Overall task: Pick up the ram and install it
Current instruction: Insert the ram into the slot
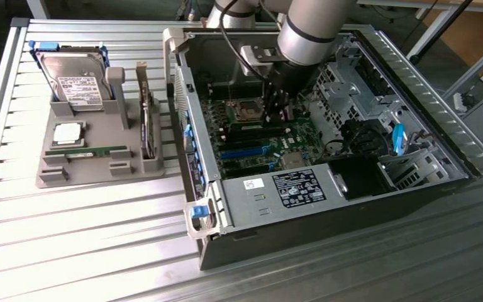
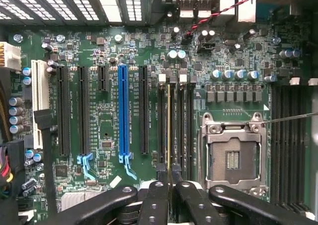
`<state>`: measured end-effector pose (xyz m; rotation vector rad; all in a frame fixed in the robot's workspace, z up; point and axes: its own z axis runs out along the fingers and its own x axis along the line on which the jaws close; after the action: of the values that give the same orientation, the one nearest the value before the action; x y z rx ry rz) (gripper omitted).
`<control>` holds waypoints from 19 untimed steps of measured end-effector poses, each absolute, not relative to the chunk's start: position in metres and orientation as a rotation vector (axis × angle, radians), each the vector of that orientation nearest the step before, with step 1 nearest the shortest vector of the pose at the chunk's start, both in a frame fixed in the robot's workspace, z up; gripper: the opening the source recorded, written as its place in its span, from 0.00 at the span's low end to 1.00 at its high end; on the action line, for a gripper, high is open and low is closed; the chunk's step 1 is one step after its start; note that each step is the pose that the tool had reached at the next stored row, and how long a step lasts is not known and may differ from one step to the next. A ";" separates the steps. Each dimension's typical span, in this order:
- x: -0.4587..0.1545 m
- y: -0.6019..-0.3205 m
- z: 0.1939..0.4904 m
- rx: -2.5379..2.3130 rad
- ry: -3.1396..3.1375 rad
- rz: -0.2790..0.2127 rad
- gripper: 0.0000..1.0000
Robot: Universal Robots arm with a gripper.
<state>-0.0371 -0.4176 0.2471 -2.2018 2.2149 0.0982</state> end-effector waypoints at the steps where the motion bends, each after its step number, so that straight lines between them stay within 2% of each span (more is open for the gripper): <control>1: -0.037 -0.419 0.245 -2.202 2.215 0.098 0.11; 16: -0.038 -0.419 0.229 -2.183 2.233 0.097 0.11; 17: -0.038 -0.419 0.229 -2.183 2.233 0.098 0.12; 18: -0.038 -0.419 0.229 -2.183 2.233 0.098 0.19; 19: -0.038 -0.419 0.232 -2.183 2.234 0.097 0.19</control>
<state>-0.0382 -0.4190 0.2318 -2.1831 2.2337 0.0968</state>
